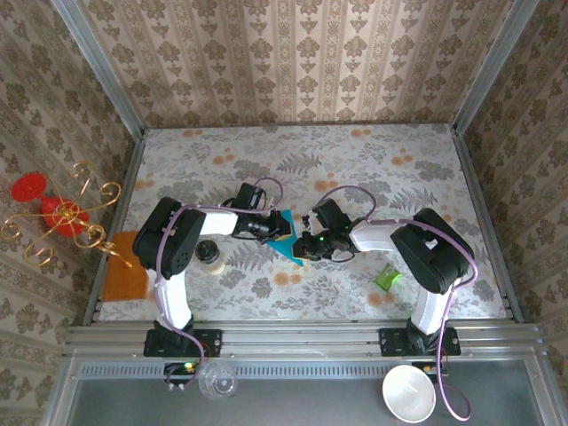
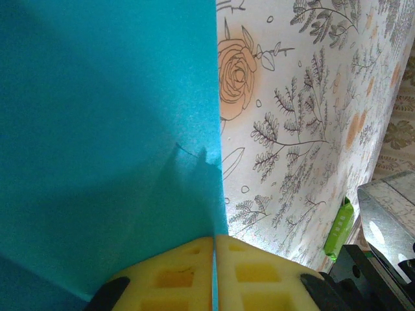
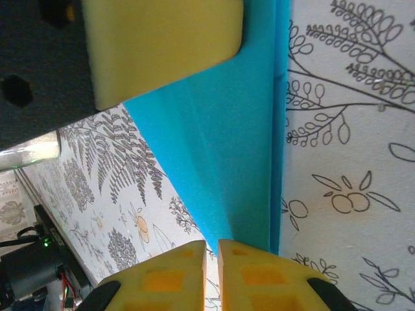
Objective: Fold a paper plane with a square sheet of paper (pick it up from the middle)
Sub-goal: Fourth fold the wing at the center of the table.
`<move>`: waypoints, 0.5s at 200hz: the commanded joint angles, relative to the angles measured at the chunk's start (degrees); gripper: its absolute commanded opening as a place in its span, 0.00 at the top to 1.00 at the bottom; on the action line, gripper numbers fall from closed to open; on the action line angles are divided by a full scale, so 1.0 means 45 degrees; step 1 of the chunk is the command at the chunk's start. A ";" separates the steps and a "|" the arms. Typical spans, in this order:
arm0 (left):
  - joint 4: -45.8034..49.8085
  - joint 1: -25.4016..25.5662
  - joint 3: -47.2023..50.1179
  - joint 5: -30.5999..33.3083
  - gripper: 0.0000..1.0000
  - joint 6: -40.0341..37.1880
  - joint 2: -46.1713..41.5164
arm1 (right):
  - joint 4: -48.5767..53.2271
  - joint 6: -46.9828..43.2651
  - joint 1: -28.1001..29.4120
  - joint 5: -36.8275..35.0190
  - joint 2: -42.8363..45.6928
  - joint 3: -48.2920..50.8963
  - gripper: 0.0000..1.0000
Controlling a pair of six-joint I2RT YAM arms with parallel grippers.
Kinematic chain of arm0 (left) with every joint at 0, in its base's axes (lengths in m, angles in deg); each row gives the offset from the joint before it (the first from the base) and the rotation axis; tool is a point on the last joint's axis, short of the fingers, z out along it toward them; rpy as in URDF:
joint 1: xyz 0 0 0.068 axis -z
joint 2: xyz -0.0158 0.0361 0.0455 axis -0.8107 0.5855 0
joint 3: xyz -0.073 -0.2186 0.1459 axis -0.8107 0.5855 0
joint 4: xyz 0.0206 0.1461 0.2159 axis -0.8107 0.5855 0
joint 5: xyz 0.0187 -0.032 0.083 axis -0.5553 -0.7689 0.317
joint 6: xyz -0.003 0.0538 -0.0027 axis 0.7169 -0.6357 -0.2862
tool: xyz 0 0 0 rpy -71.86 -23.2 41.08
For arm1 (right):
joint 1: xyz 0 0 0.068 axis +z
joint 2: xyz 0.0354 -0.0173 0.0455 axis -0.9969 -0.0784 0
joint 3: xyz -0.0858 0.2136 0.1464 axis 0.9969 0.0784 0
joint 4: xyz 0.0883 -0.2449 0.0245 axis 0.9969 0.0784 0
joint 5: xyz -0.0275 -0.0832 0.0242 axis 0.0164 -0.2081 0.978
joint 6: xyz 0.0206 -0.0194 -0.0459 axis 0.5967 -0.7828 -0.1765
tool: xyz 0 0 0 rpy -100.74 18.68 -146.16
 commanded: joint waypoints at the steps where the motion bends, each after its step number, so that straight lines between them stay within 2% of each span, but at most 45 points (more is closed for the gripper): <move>1: 0.0379 -0.0093 -0.0168 -0.0041 0.88 -0.0324 0.0345 | 0.0433 -0.0285 0.0029 0.0161 -0.0327 0.0137 0.84; 60: 0.1085 -0.0128 -0.0303 0.0294 0.88 -0.0518 0.0456 | 0.1159 -0.0504 0.0022 -0.0041 -0.0268 0.0327 0.84; 100: 0.1476 -0.0170 -0.0244 0.0506 0.88 -0.0704 0.0469 | 0.1904 -0.0725 0.0039 0.0084 0.0543 0.1099 0.85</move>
